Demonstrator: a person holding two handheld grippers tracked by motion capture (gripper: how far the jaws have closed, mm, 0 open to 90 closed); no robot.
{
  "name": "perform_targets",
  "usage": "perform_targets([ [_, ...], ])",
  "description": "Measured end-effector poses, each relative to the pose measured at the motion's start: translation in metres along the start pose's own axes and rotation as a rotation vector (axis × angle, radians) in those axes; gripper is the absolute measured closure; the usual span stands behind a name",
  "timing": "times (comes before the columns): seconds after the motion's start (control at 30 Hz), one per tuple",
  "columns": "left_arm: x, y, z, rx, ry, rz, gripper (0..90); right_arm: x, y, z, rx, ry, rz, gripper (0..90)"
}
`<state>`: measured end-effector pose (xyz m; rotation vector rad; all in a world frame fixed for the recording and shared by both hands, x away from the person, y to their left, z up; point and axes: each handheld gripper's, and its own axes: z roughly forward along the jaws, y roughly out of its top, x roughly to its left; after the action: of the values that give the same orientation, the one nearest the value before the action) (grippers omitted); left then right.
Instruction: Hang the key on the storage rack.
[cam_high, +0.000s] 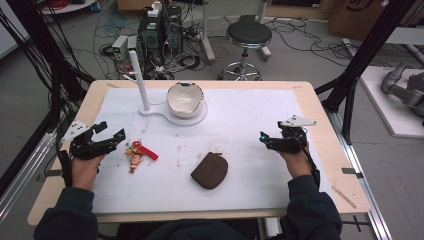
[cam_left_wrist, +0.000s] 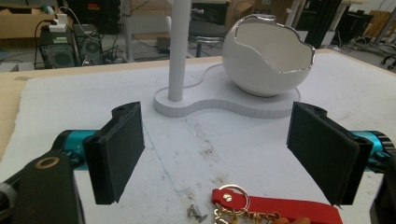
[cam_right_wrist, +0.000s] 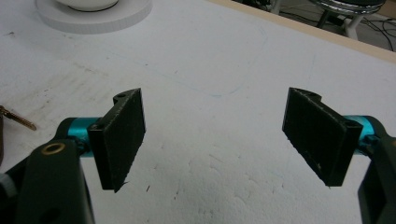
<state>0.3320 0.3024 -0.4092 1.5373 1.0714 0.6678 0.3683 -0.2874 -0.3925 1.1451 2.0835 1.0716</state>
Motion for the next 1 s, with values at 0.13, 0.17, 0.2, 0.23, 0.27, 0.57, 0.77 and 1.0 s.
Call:
perform_targets([
  [0.13, 0.0, 0.0, -0.002, -0.006, 0.01, -0.004, 18.9, -0.002, 0.0, 0.0, -0.006, 0.007, 0.014, 21.6],
  [0.17, 0.0, 0.0, -0.001, -0.006, 0.012, -0.004, 18.9, -0.003, 0.0, 0.0, -0.007, 0.009, 0.02, 21.5],
  [0.2, 0.001, 0.0, -0.001, -0.003, 0.014, -0.004, 18.9, -0.003, 0.0, 0.0, -0.007, 0.009, 0.02, 21.5],
  [0.23, 0.001, 0.0, -0.001, -0.003, 0.015, -0.008, 18.9, -0.004, -0.001, 0.0, -0.01, 0.012, 0.028, 21.5],
  [0.27, 0.002, 0.0, -0.001, -0.001, 0.018, -0.01, 18.9, -0.005, -0.001, 0.0, -0.009, 0.014, 0.034, 21.5],
  [0.57, -0.002, -0.002, -0.004, 0.042, 0.02, -0.014, 19.8, -0.001, -0.002, 0.001, 0.005, 0.005, 0.015, 21.6],
  [0.77, -0.016, -0.013, -0.001, 0.171, 0.02, -0.03, 20.9, 0.001, -0.001, -0.001, -0.005, 0.005, 0.01, 21.6],
  [1.0, -0.037, -0.023, 0.005, 0.307, 0.036, 0.002, 23.8, -0.001, -0.002, 0.004, 0.011, 0.014, 0.017, 21.7],
])
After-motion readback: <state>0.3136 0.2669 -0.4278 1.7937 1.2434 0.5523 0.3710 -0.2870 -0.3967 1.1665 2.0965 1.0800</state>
